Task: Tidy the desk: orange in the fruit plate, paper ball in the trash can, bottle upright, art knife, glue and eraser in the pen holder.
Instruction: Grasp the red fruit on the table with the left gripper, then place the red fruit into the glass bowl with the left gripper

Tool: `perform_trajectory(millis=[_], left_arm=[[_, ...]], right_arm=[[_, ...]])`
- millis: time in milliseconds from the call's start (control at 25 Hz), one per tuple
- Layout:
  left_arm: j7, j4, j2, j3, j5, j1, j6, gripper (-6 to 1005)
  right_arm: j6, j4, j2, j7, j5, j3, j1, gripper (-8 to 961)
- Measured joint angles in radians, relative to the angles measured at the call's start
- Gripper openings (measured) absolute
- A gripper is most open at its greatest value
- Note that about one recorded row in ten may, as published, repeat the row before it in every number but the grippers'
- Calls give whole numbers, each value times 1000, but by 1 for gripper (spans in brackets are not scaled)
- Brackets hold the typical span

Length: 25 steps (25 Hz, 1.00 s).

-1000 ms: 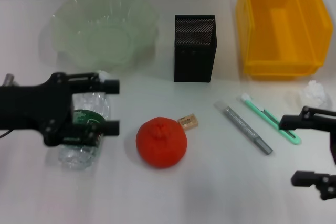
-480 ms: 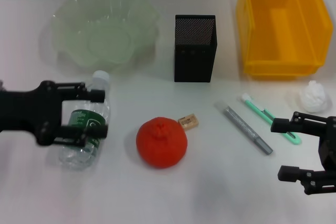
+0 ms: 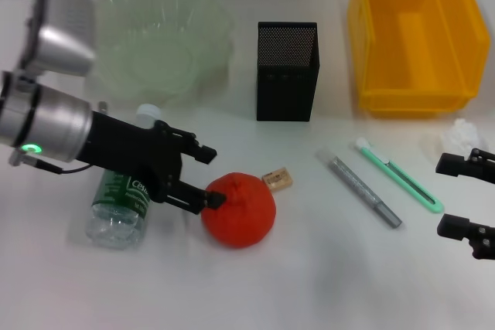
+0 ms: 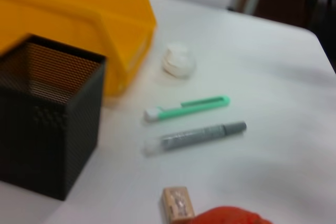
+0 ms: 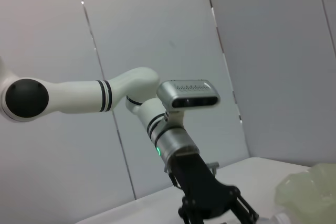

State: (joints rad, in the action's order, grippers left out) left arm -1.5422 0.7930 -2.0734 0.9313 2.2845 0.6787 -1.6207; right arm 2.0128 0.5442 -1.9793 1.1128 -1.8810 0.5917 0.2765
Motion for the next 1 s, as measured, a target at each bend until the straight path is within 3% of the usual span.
perform_trajectory(millis=[80, 480, 1000], left_arm=[[3, -28, 0, 47, -5, 19, 29, 634], [40, -86, -1, 118, -72, 12, 96, 597], [65, -89, 2, 112, -188, -22, 77, 146]], right_arm=[[-1, 0, -3, -1, 0, -1, -8, 834], [-17, -9, -7, -1, 1, -5, -12, 833], [-30, -14, -7, -5, 1, -6, -12, 834]])
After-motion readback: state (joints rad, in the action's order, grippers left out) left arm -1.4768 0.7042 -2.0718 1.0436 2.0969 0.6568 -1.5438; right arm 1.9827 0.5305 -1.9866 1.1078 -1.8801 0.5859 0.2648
